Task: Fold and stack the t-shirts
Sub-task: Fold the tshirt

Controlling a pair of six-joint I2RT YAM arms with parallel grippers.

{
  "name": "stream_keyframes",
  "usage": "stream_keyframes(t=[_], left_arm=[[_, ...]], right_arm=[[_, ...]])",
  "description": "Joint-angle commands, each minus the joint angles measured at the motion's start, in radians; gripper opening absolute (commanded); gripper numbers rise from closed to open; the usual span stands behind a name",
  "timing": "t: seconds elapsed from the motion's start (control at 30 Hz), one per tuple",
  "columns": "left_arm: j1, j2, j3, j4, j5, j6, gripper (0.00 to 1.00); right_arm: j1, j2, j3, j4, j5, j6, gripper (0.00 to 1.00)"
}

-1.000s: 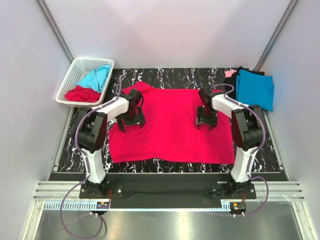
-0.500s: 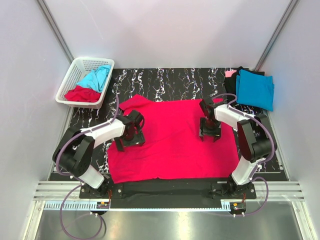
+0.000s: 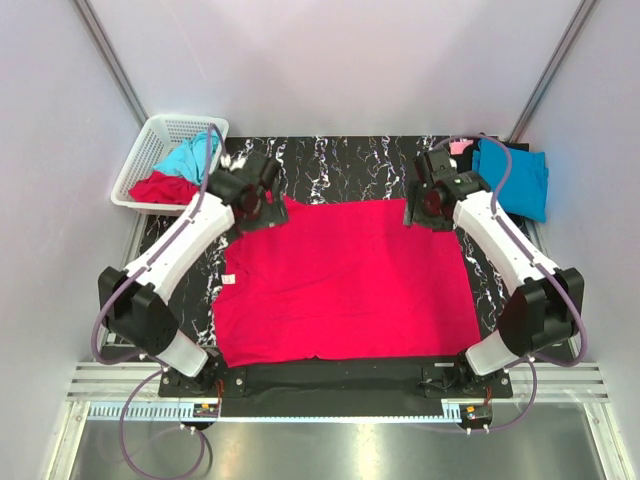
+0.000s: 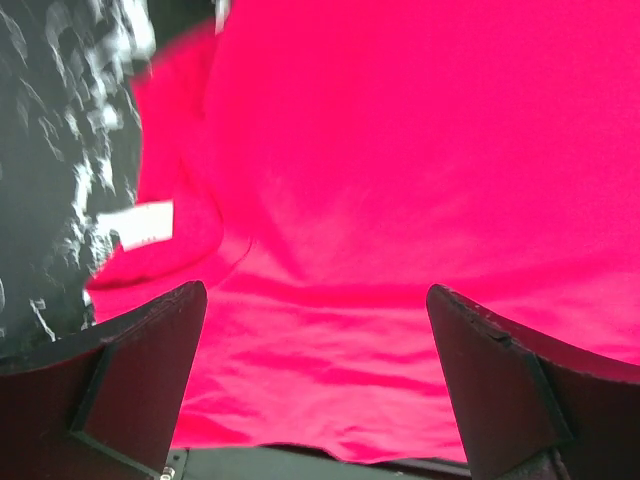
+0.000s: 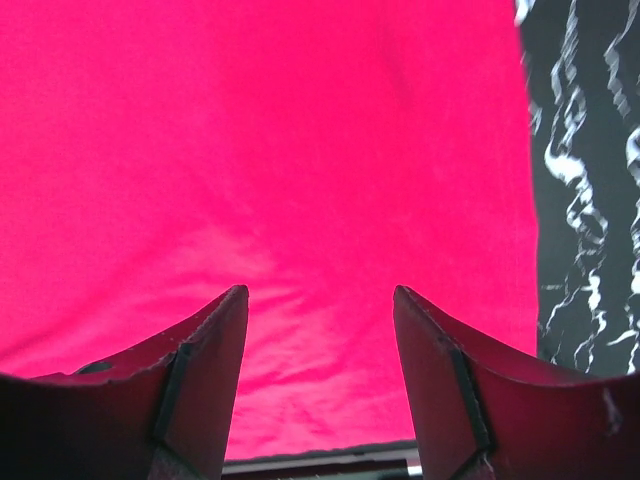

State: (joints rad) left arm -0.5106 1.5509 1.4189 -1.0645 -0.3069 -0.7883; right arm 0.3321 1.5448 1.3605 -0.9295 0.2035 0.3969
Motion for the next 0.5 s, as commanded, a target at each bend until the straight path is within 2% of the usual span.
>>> stream_keyframes(t=[0.0, 0.13, 0.33, 0.47], left_arm=[[0.063, 0.0, 0.142, -0.072, -0.009, 0.093, 0.99], [0.156, 0.136, 0.215, -0.032, 0.141, 0.147, 0.99], [0.274, 0.279, 0.248, 0.144, 0.301, 0.193, 0.99], [0.343, 0.412, 0.386, 0.196, 0.446, 0.216, 0.99]], right_arm=[[0.008, 0.0, 0.069, -0.054, 0.042, 0.0, 0.67], [0.01, 0.072, 0.1, -0.04, 0.033, 0.016, 0.67], [-0.002, 0.152, 0.14, 0.052, 0.047, -0.007, 0.67], [-0.039, 0.224, 0.199, 0.119, -0.025, -0.026, 0.67]])
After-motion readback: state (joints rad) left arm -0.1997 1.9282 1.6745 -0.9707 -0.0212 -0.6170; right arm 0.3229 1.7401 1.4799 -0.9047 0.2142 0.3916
